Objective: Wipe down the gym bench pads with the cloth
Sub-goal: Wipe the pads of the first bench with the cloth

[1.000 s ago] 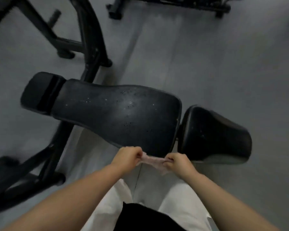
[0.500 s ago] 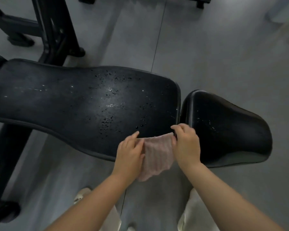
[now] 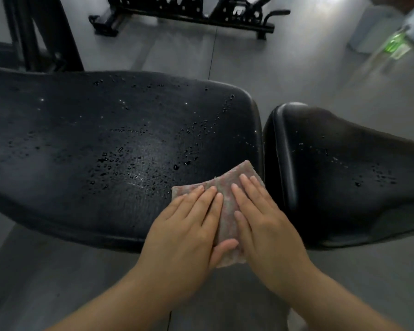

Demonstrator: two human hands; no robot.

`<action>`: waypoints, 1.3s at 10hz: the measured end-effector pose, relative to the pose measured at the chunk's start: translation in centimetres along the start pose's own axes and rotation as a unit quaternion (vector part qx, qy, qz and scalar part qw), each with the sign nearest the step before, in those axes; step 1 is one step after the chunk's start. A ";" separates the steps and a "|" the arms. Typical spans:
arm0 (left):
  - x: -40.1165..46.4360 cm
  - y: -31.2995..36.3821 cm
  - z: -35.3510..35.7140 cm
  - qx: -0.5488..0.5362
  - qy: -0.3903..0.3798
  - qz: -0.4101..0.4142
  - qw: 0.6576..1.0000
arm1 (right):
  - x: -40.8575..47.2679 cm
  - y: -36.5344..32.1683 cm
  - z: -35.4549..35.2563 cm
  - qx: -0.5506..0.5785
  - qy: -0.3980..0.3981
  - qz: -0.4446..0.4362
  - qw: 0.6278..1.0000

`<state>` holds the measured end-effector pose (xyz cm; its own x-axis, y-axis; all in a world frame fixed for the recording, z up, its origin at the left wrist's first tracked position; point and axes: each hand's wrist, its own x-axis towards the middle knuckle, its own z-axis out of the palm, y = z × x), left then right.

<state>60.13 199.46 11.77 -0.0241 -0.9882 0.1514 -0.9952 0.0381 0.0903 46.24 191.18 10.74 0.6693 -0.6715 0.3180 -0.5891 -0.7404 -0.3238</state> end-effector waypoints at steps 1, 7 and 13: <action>0.1 0.4 0.4 0.031 -0.002 -0.001 1.000 | 0.8 0.6 -0.2 -0.035 -0.010 -0.026 0.999; -0.6 2.8 0.7 0.078 0.003 0.031 0.996 | -2.7 -1.5 -1.6 0.025 -0.103 0.114 0.988; -8.0 -5.5 -0.7 0.134 -0.021 -0.115 0.984 | -0.8 -9.9 0.2 -0.191 -0.194 -0.082 0.959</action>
<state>65.86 207.31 10.76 0.2073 -0.9715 0.1151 -0.9637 -0.2230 -0.1466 51.62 199.07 13.47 0.8409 -0.5395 -0.0423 -0.5357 -0.8410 0.0760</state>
